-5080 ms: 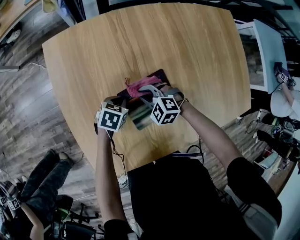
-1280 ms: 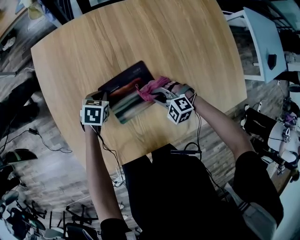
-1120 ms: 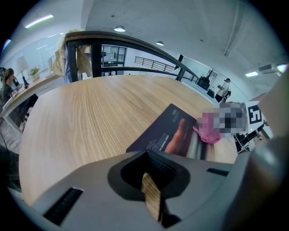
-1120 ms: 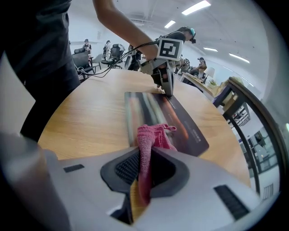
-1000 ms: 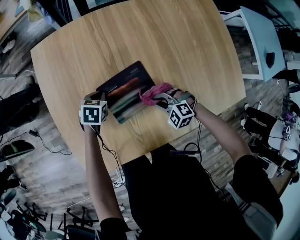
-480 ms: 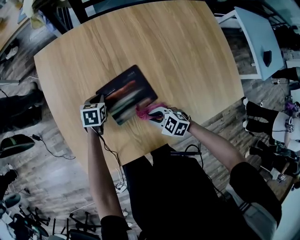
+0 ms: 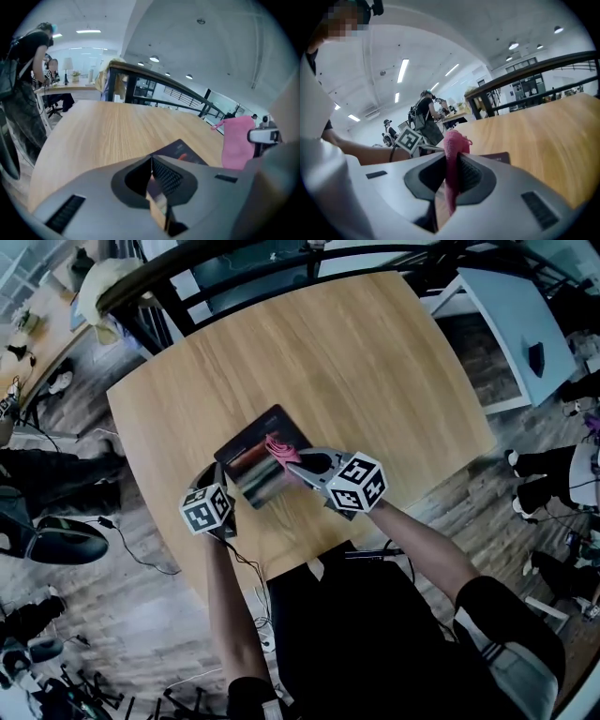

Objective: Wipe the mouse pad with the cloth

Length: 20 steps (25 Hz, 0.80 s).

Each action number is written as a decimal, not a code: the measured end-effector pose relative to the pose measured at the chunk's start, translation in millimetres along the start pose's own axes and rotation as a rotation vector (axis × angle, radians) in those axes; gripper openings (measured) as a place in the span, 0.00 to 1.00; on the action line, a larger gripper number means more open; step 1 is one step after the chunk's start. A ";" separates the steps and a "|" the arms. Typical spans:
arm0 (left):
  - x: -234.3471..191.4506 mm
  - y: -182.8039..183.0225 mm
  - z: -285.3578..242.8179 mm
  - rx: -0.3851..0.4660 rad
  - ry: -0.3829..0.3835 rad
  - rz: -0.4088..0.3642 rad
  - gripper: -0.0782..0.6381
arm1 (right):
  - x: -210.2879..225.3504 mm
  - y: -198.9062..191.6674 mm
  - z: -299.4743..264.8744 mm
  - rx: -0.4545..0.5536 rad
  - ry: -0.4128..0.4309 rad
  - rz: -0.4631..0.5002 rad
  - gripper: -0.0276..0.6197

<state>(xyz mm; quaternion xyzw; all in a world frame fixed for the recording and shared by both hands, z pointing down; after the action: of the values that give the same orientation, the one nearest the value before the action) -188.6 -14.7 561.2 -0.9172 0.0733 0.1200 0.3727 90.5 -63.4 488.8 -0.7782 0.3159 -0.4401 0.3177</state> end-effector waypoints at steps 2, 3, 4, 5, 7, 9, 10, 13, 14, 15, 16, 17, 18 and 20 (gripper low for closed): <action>10.7 9.1 21.3 0.077 0.029 0.009 0.14 | -1.8 19.7 9.3 0.054 -0.038 -0.002 0.13; 16.4 14.7 33.3 0.126 0.053 0.010 0.14 | -3.1 28.7 14.6 0.083 -0.060 -0.003 0.13; 22.5 21.2 46.2 0.183 0.083 0.010 0.14 | -4.8 37.3 20.1 0.113 -0.082 -0.002 0.13; 29.0 28.1 59.6 0.244 0.113 0.011 0.14 | -7.1 45.5 25.6 0.140 -0.104 0.003 0.13; 43.1 41.2 87.0 0.362 0.165 0.007 0.14 | -13.9 59.4 35.9 0.185 -0.138 0.021 0.13; 58.2 51.3 112.7 0.452 0.191 -0.007 0.14 | -23.4 68.7 45.1 0.216 -0.148 0.037 0.13; 65.6 55.0 124.5 0.486 0.194 -0.010 0.14 | -28.5 72.1 49.3 0.228 -0.148 0.043 0.13; 86.9 59.2 157.4 0.573 0.184 0.013 0.14 | -45.1 78.2 60.4 0.266 -0.154 0.054 0.13; 94.1 57.4 167.5 0.596 0.175 0.023 0.14 | -51.6 78.7 63.9 0.280 -0.161 0.056 0.13; 101.2 54.0 177.1 0.615 0.166 0.030 0.14 | -58.6 78.4 67.2 0.293 -0.169 0.059 0.13; 107.7 49.7 186.1 0.629 0.156 0.033 0.14 | -65.7 77.5 70.3 0.305 -0.177 0.063 0.13; 112.9 45.4 194.6 0.639 0.147 0.031 0.14 | -72.7 76.7 72.8 0.317 -0.185 0.069 0.14; 116.7 41.8 202.7 0.646 0.141 0.026 0.14 | -79.3 76.0 74.7 0.327 -0.195 0.077 0.14; 120.1 37.5 218.0 0.656 0.139 0.012 0.14 | -91.0 74.6 77.2 0.336 -0.217 0.097 0.13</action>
<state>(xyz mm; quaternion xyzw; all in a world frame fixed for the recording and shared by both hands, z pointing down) -117.7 106.1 352.1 -0.7539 0.1387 0.0292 0.6415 105.4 -21.2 355.4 -0.7410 0.2389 -0.3842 0.4962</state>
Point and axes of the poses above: the fingertips, and each gripper's own axes: z backward along the fingers, x to its right, y out of its top, the point moved 9 cm from there along z, backward along the fingers, and after that the axes turned 1 degree about -z, right-handed, at the moved point
